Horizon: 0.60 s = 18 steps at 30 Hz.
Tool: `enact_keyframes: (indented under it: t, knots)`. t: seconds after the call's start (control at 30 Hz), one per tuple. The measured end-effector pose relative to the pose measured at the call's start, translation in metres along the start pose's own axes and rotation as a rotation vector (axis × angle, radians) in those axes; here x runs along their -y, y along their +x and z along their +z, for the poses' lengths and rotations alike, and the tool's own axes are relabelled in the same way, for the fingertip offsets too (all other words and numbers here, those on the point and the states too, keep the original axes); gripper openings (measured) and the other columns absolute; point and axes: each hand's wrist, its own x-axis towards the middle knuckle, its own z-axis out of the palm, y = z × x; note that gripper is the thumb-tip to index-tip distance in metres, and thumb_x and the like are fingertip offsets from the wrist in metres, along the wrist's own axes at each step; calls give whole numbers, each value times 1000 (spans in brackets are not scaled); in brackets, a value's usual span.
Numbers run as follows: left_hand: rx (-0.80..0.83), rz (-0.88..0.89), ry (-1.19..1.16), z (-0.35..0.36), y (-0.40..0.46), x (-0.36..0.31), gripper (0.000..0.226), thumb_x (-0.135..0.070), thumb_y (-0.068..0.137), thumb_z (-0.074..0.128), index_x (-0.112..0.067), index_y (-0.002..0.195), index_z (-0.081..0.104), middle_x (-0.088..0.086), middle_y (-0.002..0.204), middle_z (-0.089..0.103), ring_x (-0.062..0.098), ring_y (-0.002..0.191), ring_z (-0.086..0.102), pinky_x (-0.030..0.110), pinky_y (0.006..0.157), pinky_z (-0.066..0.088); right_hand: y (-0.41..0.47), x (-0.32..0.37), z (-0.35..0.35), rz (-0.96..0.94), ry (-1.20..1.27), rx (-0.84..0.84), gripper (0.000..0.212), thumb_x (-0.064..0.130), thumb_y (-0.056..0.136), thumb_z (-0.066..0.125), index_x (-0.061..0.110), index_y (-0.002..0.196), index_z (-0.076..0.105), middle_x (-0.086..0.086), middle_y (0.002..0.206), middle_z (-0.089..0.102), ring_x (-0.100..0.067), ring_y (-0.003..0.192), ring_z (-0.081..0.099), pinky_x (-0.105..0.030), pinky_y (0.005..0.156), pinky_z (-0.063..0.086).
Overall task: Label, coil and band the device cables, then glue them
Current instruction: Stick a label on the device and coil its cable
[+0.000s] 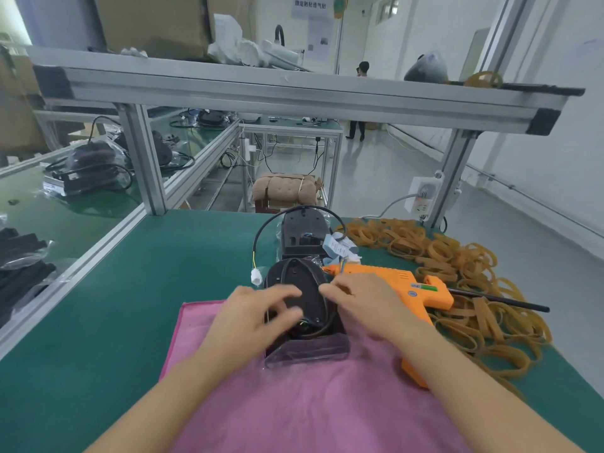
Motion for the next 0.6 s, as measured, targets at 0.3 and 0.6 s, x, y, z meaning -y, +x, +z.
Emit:
enact_keyframes:
  t: [0.3, 0.6]
  knots:
    - [-57, -500, -257, 54, 68, 24, 52, -13, 99, 49, -10, 148, 34, 11, 144, 42, 23, 131, 39, 28, 105, 30, 24, 11, 31, 108, -19, -37, 40, 21, 92, 45, 18, 131, 53, -10, 119, 63, -31, 108, 56, -36, 81, 44]
    - [-114, -355, -217, 52, 65, 25, 35, -10, 97, 52, -15, 131, 59, -1, 134, 55, 12, 121, 50, 10, 93, 29, 47, 14, 29, -15, -64, 119, 52, 14, 98, 35, 36, 144, 38, -6, 98, 44, -30, 100, 53, -40, 82, 45]
